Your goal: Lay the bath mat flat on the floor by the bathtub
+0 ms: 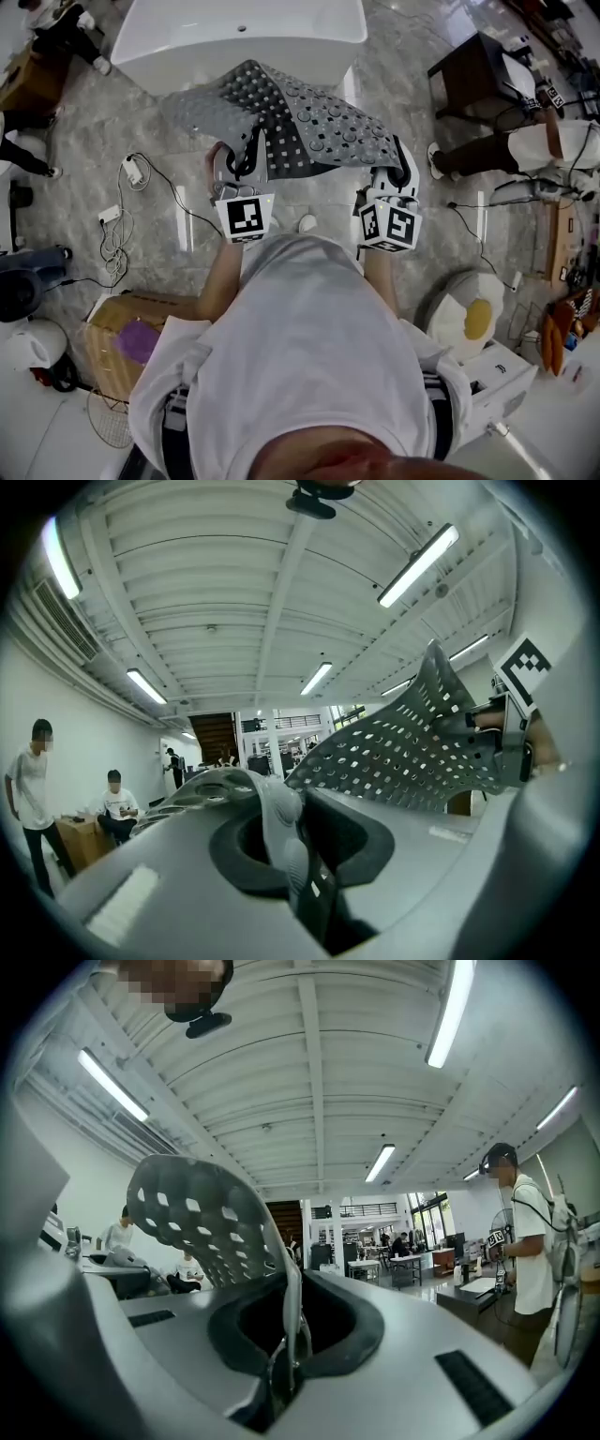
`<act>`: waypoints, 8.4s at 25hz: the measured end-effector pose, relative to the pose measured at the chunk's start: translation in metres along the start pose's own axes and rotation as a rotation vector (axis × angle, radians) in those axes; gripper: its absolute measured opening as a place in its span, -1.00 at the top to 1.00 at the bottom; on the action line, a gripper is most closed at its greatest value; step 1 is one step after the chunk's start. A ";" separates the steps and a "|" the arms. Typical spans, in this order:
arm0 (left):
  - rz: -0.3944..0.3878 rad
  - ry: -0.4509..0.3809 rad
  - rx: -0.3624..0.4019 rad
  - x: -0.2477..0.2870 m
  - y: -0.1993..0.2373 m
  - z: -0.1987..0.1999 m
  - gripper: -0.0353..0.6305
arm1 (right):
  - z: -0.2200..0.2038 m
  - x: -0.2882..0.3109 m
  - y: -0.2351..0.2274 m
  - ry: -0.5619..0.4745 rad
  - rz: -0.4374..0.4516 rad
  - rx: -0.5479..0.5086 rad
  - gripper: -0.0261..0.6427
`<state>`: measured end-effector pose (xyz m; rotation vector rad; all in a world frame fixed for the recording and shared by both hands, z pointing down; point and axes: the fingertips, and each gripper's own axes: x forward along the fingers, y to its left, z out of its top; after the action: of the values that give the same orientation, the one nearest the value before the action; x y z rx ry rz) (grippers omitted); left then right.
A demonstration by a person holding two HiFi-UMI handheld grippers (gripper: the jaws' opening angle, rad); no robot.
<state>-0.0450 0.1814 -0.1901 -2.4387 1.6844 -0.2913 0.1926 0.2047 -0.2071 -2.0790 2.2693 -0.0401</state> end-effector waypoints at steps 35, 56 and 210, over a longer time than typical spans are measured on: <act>-0.026 0.150 0.037 0.098 0.043 -0.060 0.73 | -0.051 0.131 0.007 0.067 0.084 -0.028 0.87; -0.007 0.238 0.103 0.272 0.052 -0.164 0.72 | -0.180 0.303 -0.049 0.226 0.138 0.022 0.87; -0.218 1.050 -0.259 0.354 -0.006 -1.158 0.55 | -1.165 0.360 -0.251 1.014 0.095 -0.133 0.45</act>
<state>-0.2085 -0.1747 0.9551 -2.8680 1.7985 -1.7216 0.3360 -0.2033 0.9598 -2.3146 2.8970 -1.2223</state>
